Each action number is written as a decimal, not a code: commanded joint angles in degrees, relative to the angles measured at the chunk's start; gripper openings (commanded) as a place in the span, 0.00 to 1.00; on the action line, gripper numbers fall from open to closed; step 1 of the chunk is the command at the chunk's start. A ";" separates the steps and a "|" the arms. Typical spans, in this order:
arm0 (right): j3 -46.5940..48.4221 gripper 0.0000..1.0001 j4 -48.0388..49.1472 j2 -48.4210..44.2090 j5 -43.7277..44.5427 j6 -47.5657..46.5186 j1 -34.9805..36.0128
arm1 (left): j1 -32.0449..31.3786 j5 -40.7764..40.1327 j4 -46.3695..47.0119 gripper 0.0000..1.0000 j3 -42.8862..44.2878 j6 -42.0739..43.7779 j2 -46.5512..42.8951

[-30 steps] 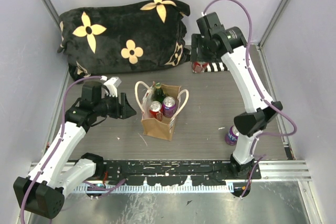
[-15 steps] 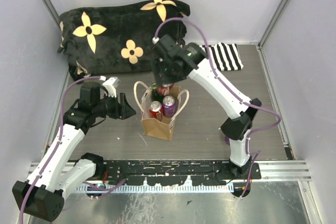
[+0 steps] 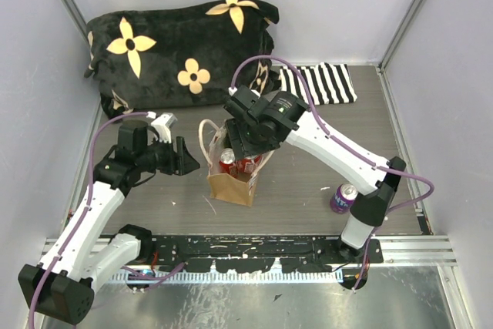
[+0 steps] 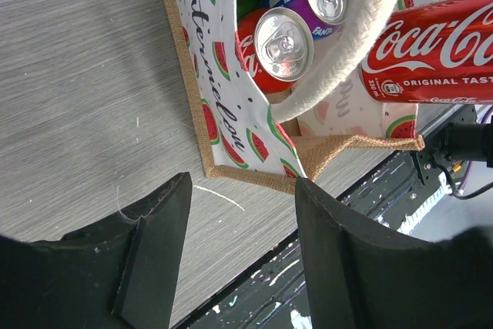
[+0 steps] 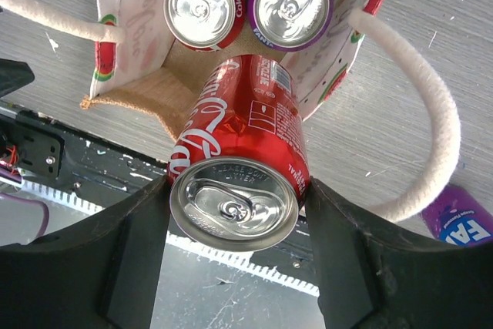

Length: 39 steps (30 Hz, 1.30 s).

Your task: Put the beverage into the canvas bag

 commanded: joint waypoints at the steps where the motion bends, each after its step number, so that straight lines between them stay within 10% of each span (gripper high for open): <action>1: -3.37 0.01 7.73 -3.56 0.63 2.06 0.35 | -0.34 1.01 0.91 0.63 -1.02 0.20 0.54; 39: -20.94 0.01 18.83 6.60 -2.51 -2.97 1.29 | -0.43 0.71 1.62 0.63 -1.09 0.45 1.58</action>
